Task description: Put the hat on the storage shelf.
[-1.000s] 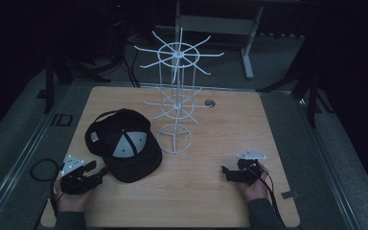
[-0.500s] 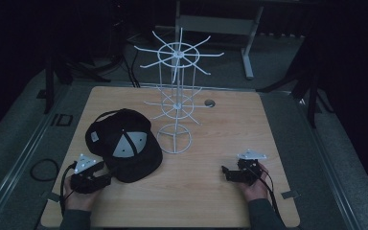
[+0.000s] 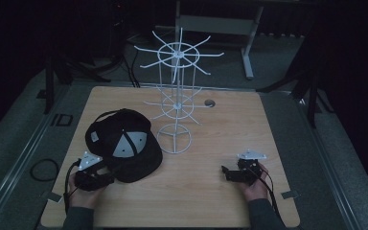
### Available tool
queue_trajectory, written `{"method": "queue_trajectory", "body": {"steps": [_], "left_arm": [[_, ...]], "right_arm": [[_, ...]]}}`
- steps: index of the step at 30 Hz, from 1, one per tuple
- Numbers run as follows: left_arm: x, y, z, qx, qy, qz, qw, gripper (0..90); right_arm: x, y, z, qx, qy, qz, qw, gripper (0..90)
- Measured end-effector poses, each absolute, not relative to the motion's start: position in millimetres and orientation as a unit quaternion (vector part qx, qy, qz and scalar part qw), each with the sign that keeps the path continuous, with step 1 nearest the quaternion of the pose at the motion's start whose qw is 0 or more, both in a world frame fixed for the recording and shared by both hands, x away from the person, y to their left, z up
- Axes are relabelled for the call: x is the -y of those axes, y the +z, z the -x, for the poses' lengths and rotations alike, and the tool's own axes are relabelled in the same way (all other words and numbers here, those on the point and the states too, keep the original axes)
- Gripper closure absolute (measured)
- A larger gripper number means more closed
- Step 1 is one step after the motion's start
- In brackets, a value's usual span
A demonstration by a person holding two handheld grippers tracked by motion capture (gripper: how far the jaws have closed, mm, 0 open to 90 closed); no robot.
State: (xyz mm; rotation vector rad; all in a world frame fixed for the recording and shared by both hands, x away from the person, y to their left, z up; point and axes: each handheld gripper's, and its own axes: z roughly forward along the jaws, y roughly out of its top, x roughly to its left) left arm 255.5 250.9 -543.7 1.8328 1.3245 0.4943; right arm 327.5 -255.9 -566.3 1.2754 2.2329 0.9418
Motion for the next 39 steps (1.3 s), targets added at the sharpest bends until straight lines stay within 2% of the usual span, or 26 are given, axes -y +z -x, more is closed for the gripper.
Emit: {"method": "queue_trajectory", "body": {"steps": [29,39], "left_arm": [[-224,-562,-268,-0.507,0.127,-0.756,0.393,37.8],[-219,-565,-273,-0.514,0.124,-0.749,0.399,33.1]], "right_arm": [[256,-566,-328,-0.799,0.337,-0.457,0.200,12.8],[255,-566,-328,-0.798,0.337,-0.457,0.201,12.8]]}}
